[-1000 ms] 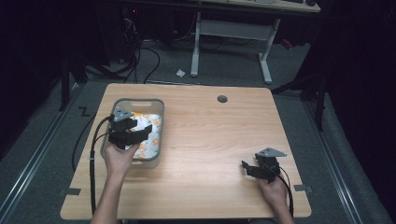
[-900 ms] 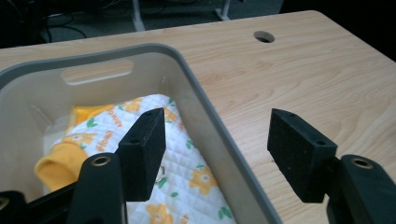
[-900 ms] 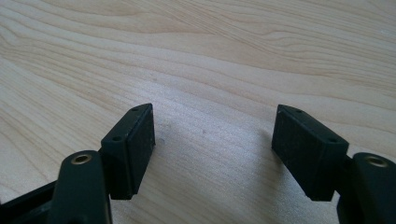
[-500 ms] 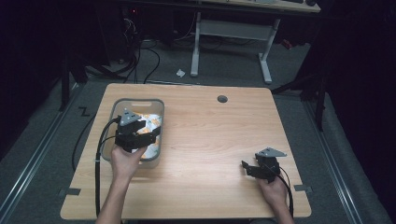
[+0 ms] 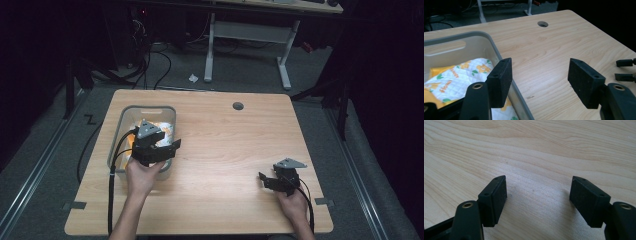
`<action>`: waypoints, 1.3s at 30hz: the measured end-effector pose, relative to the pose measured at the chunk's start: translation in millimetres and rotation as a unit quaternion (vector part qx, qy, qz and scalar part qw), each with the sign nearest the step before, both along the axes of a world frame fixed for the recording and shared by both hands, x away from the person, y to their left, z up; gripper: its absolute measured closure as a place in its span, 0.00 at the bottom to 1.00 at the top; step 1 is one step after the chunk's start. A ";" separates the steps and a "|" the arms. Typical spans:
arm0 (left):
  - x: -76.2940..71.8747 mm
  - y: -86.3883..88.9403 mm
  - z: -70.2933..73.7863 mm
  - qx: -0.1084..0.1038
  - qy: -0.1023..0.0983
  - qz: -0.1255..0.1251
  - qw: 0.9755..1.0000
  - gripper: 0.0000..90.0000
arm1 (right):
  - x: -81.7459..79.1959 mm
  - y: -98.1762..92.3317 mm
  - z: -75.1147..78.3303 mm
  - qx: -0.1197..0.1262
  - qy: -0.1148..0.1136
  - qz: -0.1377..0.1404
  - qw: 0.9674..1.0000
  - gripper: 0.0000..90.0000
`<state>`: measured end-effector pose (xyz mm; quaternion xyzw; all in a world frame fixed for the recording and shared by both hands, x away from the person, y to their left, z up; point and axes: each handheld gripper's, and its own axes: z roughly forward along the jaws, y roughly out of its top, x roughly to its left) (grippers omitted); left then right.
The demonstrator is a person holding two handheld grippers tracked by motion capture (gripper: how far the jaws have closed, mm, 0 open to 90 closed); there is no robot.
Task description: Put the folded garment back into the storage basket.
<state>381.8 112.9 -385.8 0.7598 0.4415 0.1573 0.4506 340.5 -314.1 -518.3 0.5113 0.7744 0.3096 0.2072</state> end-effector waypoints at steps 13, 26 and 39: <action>-5.5 -23.4 -3.6 0.012 0.012 -0.024 1.000 0.40 | -0.1 0.1 0.0 0.000 0.000 0.000 1.000 0.34; -6.7 -43.1 -7.6 0.001 0.016 -0.044 0.999 0.40 | -0.1 0.0 0.0 0.000 0.000 0.000 1.000 0.34; -10.6 -62.6 -16.7 0.009 0.022 -0.064 0.998 0.40 | -0.2 0.0 0.0 0.000 0.000 0.000 1.000 0.34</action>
